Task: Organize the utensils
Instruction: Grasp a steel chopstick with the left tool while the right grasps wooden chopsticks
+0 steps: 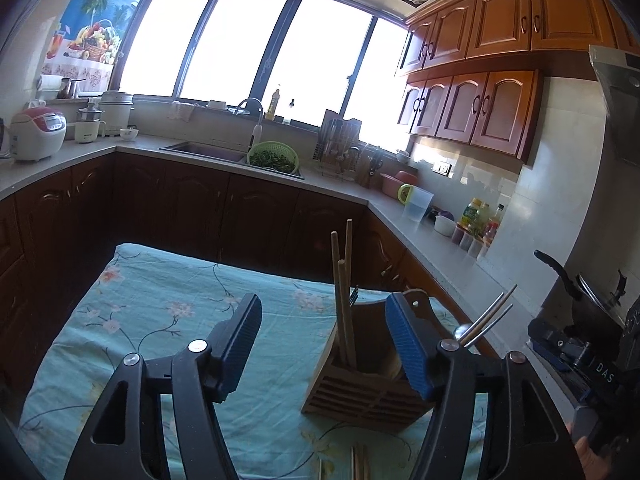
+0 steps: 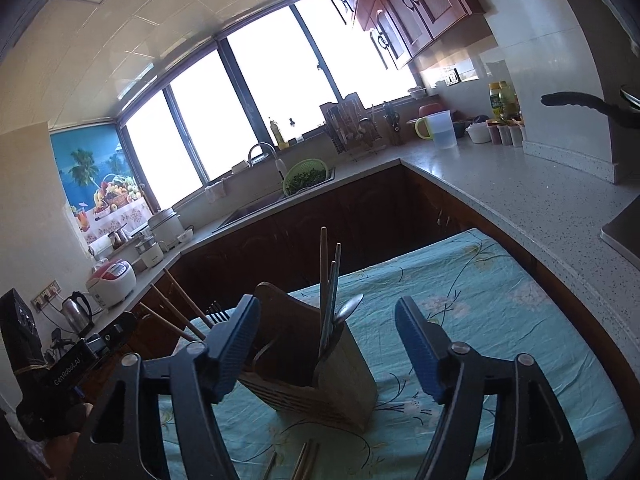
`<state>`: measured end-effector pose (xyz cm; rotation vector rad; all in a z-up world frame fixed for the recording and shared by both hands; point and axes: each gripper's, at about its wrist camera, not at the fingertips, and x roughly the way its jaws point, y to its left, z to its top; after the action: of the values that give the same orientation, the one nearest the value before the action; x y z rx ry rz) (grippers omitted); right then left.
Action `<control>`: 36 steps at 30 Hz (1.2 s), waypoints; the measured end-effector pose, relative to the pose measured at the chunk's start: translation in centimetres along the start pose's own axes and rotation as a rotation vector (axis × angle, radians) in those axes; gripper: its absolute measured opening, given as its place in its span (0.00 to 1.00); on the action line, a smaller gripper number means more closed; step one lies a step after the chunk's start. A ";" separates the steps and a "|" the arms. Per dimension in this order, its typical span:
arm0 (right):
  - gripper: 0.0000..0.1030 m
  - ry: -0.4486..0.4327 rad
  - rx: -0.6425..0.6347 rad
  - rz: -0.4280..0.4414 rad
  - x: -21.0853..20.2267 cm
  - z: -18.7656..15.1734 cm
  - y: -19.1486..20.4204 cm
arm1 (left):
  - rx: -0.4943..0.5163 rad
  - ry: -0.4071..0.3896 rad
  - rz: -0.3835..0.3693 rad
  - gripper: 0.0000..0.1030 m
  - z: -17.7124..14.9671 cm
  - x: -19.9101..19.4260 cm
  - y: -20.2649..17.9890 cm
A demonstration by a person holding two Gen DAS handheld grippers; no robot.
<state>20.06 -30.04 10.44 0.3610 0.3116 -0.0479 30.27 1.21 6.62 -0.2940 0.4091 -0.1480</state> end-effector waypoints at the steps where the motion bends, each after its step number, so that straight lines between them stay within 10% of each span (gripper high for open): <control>1: 0.83 -0.002 0.008 0.004 -0.5 -0.4 -0.1 | 0.001 0.006 0.007 0.69 -0.5 -0.6 0.1; 29: 0.89 0.277 0.088 -0.036 -4.2 -14.3 -2.0 | -0.018 0.340 0.119 0.76 -10.5 -8.7 2.1; 36: 0.59 0.359 0.010 -0.033 -0.6 -15.2 0.7 | -0.028 0.364 0.138 0.76 -11.0 -7.9 3.1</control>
<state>15.11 -24.00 -2.68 0.3740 0.6728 -0.0167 18.80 2.94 -1.06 -0.2651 0.7913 -0.0595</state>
